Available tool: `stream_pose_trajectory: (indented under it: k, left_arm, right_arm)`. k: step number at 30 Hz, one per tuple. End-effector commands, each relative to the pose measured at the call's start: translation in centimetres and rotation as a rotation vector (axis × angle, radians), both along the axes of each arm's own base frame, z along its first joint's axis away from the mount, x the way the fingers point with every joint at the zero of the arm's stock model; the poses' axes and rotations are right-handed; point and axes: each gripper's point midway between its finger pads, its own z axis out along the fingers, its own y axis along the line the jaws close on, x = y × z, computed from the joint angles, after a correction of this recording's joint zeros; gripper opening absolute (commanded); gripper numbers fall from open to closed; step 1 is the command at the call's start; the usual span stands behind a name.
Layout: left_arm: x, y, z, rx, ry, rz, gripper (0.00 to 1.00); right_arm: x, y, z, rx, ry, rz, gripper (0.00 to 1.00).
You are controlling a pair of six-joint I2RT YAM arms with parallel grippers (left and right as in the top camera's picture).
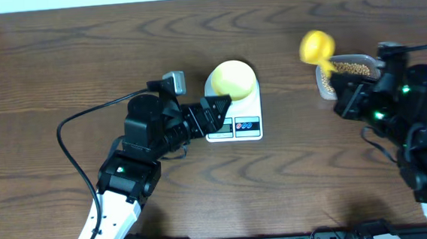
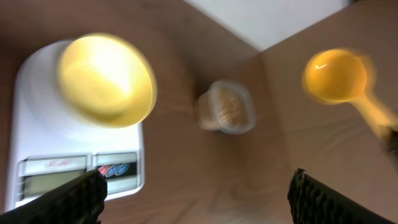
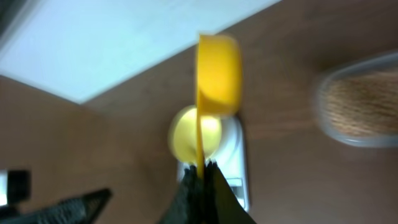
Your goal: Scoop item into bowl and weigh 50g on scale
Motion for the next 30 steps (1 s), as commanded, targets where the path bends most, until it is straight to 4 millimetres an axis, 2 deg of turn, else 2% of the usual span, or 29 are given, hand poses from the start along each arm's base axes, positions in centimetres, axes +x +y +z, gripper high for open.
stream_pose_trajectory:
  k: [1, 4, 5, 13, 17, 18, 22, 28, 30]
  left_arm:
    - [-0.6, 1.2, -0.7, 0.173, -0.020, -0.035, 0.94]
    - [-1.3, 4.7, -1.2, 0.448, 0.077, 0.061, 0.95]
    - [-1.4, 5.3, -1.0, 0.499, 0.086, 0.080, 0.95]
    - [-2.1, 4.0, -1.3, 0.490, 0.097, 0.026, 0.95]
    - [-3.0, 2.4, -5.1, 0.556, 0.210, -0.059, 0.95]
    - [-2.9, 1.7, -6.5, 0.594, 0.241, -0.070, 0.95]
    - [-1.8, 2.7, -9.9, 0.749, 0.309, 0.106, 0.95]
    - [-1.1, 0.1, -13.3, 0.765, 0.344, 0.114, 0.95]
    - [-0.7, 0.1, -14.2, 0.767, 0.365, 0.160, 0.95]
  right_arm:
    - [0.3, -3.0, 0.9, -0.091, 0.025, -0.084, 0.02]
    - [1.0, -4.6, 0.7, -0.125, 0.096, -0.114, 0.01]
    - [1.3, -4.7, 0.5, -0.126, 0.111, -0.117, 0.01]
    - [1.6, -3.9, 0.2, -0.156, 0.109, -0.036, 0.01]
    - [1.6, -4.3, 0.2, -0.128, 0.120, -0.080, 0.02]
    - [1.6, -4.3, 0.3, -0.129, 0.115, -0.080, 0.02]
    - [1.9, -4.6, 0.5, -0.177, 0.091, -0.073, 0.02]
    - [1.9, -4.8, 0.5, -0.184, 0.091, -0.083, 0.02]
    - [2.0, -5.0, 0.4, -0.191, 0.093, -0.092, 0.02]
